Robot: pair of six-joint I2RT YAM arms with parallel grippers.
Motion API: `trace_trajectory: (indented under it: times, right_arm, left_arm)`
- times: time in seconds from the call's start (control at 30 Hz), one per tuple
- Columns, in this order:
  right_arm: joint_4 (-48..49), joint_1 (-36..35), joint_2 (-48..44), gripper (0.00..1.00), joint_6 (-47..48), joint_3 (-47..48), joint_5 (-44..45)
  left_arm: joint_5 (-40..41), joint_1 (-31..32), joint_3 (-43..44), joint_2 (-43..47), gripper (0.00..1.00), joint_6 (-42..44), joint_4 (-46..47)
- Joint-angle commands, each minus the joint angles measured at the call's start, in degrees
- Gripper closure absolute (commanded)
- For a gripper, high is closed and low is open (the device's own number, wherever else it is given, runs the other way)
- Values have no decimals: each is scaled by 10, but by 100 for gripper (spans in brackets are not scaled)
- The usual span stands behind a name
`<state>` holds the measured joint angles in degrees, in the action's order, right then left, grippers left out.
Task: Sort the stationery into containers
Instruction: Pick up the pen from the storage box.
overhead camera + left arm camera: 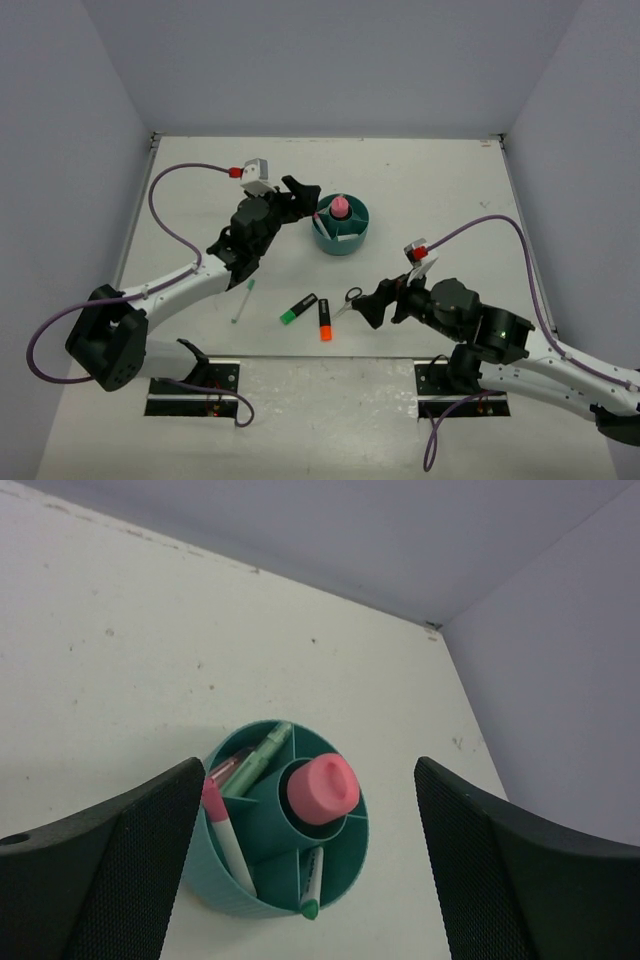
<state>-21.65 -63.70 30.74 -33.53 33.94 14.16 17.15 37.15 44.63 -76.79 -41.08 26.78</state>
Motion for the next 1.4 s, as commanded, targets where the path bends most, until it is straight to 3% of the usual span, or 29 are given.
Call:
trace_trajectory:
  times: [0.0, 0.3, 0.47, 0.6, 0.63, 0.7, 0.87, 1.07, 1.37]
  right_arm:
    - [7, -1, 18, 1, -14, 26, 38]
    - [-20, 0, 26, 1, -47, 34, 91]
    - [-81, 0, 33, 1, -104, 58, 168]
    - [-126, 1, 39, 1, -120, 85, 181]
    - [-139, 1, 38, 1, -121, 92, 181]
    - [-143, 1, 31, 1, -122, 93, 179]
    - [-146, 1, 0, 1, -118, 80, 167]
    - [-146, 1, -11, 1, -114, 74, 160]
    - [-146, 1, -14, 1, -104, 72, 150]
  left_arm:
    - [-60, 2, -22, 32, 12, -44, -57]
    - [-90, 54, -35, 95, 7, -17, -107]
    - [-14, 137, 8, 56, 8, 5, -172]
    - [2, 151, 51, -6, 18, -2, -223]
    - [3, 151, 70, -34, 29, -3, -241]
    - [4, 151, 86, -48, 37, -3, -250]
    - [58, 152, 120, -92, 39, 14, -287]
    - [69, 149, 179, -138, 40, 60, -323]
    - [36, 124, 204, -185, 59, 79, -323]
